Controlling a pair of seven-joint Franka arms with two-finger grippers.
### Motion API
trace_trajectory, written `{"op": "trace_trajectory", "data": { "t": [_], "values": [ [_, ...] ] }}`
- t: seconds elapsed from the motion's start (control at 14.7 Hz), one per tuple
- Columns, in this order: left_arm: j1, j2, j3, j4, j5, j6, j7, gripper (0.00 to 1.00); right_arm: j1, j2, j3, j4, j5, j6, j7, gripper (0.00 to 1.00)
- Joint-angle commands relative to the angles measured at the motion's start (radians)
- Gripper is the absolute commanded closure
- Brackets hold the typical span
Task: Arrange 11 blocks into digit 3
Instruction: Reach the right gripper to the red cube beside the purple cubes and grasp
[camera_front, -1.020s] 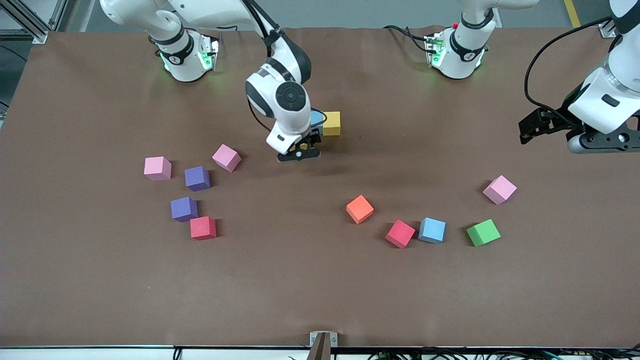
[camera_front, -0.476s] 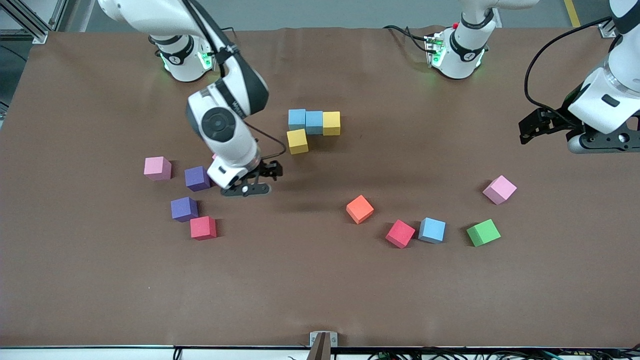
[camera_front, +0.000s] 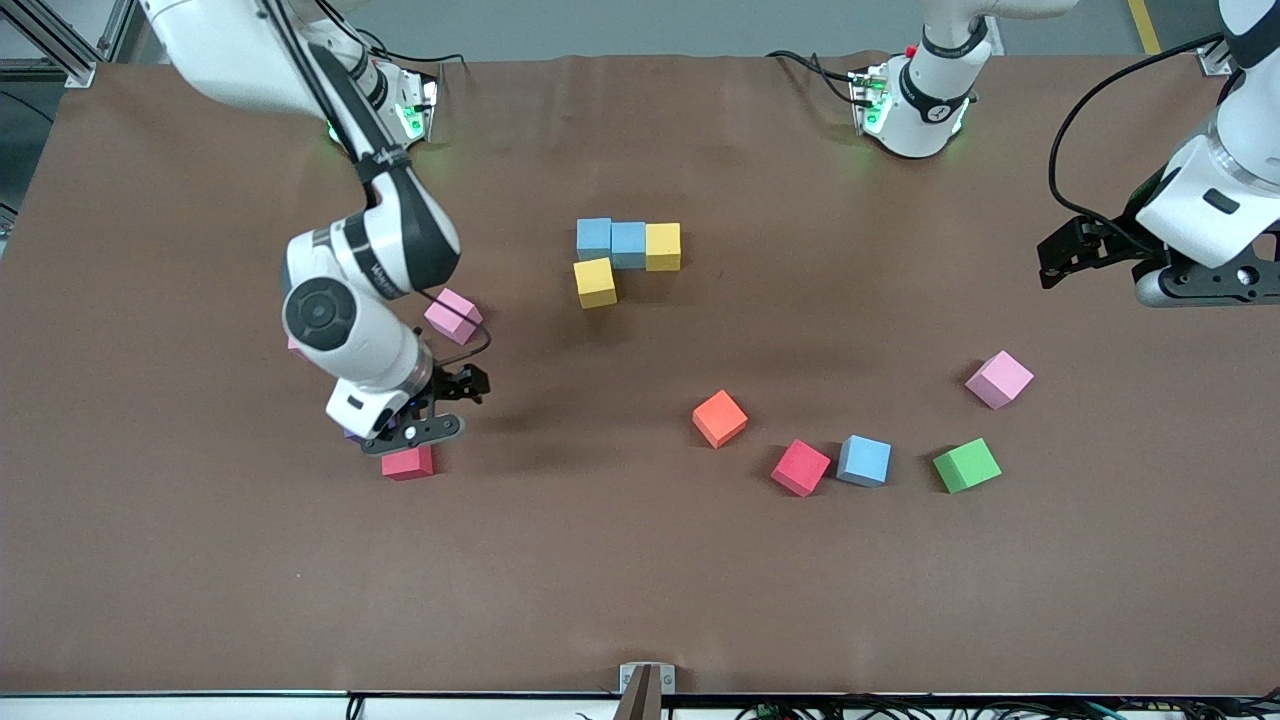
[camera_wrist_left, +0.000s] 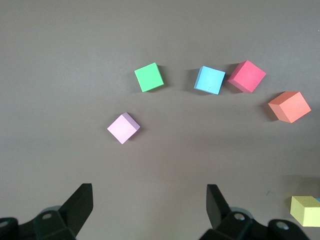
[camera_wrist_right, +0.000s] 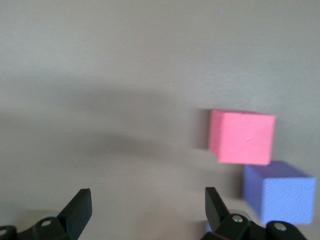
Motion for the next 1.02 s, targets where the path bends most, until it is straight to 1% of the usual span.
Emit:
{"op": "trace_trajectory", "data": {
  "t": [0.0,0.14,0.27,0.34,0.54,0.95],
  "values": [
    [0.0,0.007,0.001,0.017,-0.015,0.001,-0.002,0.0,-0.075,0.059,0.019,0.069,-0.009,-0.001,-0.138,0.0],
    [-0.002,0.009,0.001,0.017,-0.013,0.001,-0.006,0.0,-0.103,0.104,0.018,0.121,-0.022,-0.002,-0.166,0.0],
    [0.0,0.009,0.001,0.017,-0.013,0.001,-0.007,0.0,-0.114,0.154,0.019,0.177,-0.089,-0.002,-0.158,0.0],
    [0.0,0.009,0.001,0.017,-0.013,0.001,-0.007,0.0,-0.115,0.176,0.019,0.196,-0.101,-0.002,-0.157,0.0],
    [0.0,0.009,0.001,0.017,-0.013,0.001,-0.007,0.0,-0.132,0.218,0.019,0.204,-0.101,0.007,-0.158,0.0],
    [0.004,0.007,0.001,0.017,-0.013,0.001,0.001,0.0,-0.144,0.241,0.019,0.185,-0.091,0.015,-0.154,0.0]
  ]
}}
